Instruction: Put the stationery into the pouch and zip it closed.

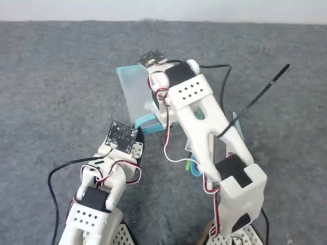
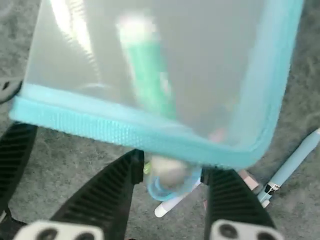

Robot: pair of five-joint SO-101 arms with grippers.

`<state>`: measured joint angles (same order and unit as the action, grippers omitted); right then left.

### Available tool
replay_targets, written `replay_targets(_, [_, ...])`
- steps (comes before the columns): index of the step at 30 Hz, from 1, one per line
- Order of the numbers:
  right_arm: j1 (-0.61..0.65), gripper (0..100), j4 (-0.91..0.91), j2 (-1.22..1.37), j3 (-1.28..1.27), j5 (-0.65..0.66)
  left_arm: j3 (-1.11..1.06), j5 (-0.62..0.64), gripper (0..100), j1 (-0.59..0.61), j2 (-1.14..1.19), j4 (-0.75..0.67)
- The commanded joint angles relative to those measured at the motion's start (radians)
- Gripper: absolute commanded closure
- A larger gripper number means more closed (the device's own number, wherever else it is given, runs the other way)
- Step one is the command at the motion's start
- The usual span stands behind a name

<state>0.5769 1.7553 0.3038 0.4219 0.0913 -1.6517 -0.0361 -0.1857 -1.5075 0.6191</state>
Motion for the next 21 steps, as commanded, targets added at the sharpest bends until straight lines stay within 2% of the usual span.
replay_targets(1, [0.027, 81.4, 0.039, -0.079, 0.069, -0.003, 0.015, -0.009, 99, -0.011, -0.017, -0.031])
replay_targets(5, [0.018, 81.5, 0.041, -0.156, 0.064, 0.020, 0.018, -0.008, 99, 0.043, -0.017, -0.032])
replay_targets(10, [-0.084, 85.3, 0.038, -0.303, -0.026, 0.023, 0.021, -0.008, 99, 0.110, -0.017, -0.035])
replay_targets(15, [-0.202, 91.0, -0.021, -0.441, -0.358, 0.104, 0.027, -0.006, 99, 0.144, -0.018, -0.037])
replay_targets(21, [-0.417, 91.0, -0.262, -0.573, -0.813, 0.247, 0.027, -0.006, 99, 0.143, -0.018, -0.032])
